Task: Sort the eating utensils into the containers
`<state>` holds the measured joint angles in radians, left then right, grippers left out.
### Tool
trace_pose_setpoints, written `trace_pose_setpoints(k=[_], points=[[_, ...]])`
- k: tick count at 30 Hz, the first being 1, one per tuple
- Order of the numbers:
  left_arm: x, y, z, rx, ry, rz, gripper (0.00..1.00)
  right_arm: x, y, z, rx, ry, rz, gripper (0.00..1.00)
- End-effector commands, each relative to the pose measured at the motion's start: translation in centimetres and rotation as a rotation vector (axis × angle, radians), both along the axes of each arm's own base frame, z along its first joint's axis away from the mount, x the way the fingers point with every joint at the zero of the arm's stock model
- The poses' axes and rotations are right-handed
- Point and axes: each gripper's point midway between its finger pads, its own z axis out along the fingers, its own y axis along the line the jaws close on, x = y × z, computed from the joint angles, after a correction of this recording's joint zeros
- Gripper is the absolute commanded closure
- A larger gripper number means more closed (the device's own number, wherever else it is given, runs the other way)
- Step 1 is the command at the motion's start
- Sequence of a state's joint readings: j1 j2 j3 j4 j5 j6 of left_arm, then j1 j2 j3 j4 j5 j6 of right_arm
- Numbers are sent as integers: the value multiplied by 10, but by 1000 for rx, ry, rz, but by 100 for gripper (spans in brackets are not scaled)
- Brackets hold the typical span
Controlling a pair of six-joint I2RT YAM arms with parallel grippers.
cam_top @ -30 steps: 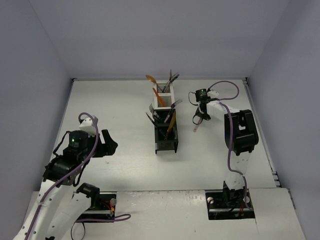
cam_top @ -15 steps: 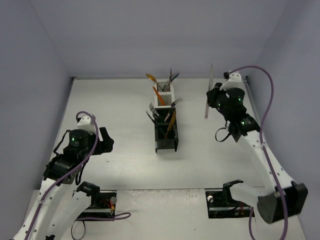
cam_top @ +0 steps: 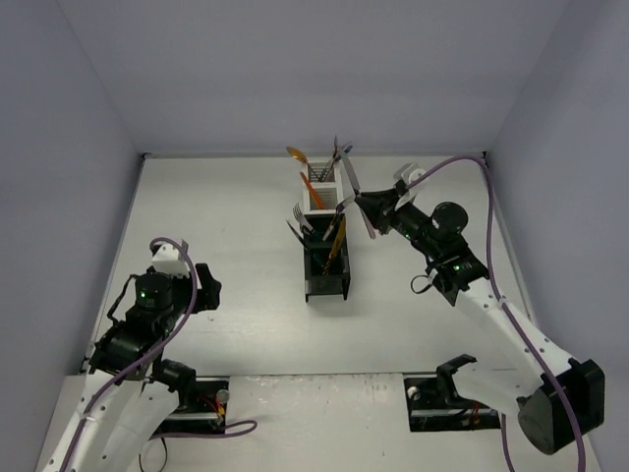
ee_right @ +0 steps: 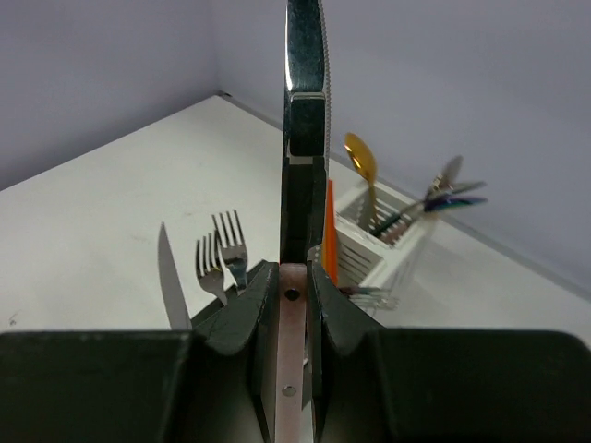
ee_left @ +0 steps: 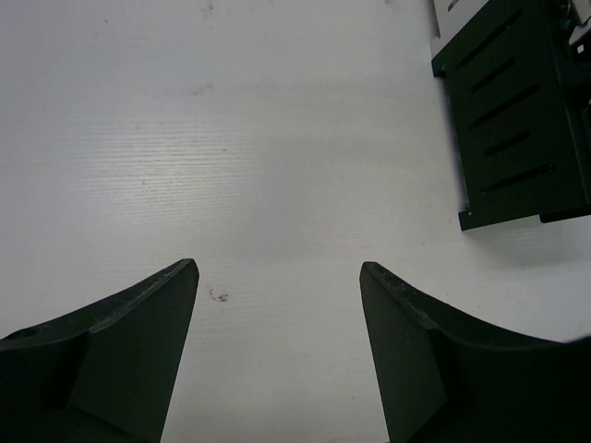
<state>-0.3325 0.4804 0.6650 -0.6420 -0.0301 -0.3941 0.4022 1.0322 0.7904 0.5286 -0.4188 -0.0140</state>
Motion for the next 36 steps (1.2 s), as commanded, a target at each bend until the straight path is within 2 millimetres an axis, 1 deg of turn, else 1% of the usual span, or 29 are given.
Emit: trace_pose_setpoints(k=[1,2,5,6,8,10,11,20,22,25,29,31,36], points=[[14,0,26,-7,-127,3,32,-17,29,59,28,-328,174,100],[13,1,27,-7,-135,7,32,-17,34,53,27,-322,201,100],[12,6,32,-7,-163,30,32,-21,46,47,57,-336,247,100],[12,7,32,-6,-166,32,32,-22,51,41,59,-332,260,100],[11,8,33,-8,-174,36,32,-26,61,37,71,-339,290,100],[11,8,32,-8,-174,40,32,-28,71,20,65,-316,310,100],[11,8,32,-8,-173,40,32,-28,73,16,69,-315,314,100],[12,7,33,-9,-173,34,32,-34,83,-15,107,-301,338,100],[12,7,33,-8,-174,34,32,-34,83,-28,105,-288,336,100],[11,7,33,-10,-176,32,32,-34,82,-30,127,-308,333,100],[12,6,31,-8,-171,28,32,-32,84,-38,134,-318,330,100],[12,5,31,-10,-169,24,32,-31,85,-44,138,-309,329,100],[13,4,29,-5,-157,16,32,-36,84,-57,155,-268,333,100]])
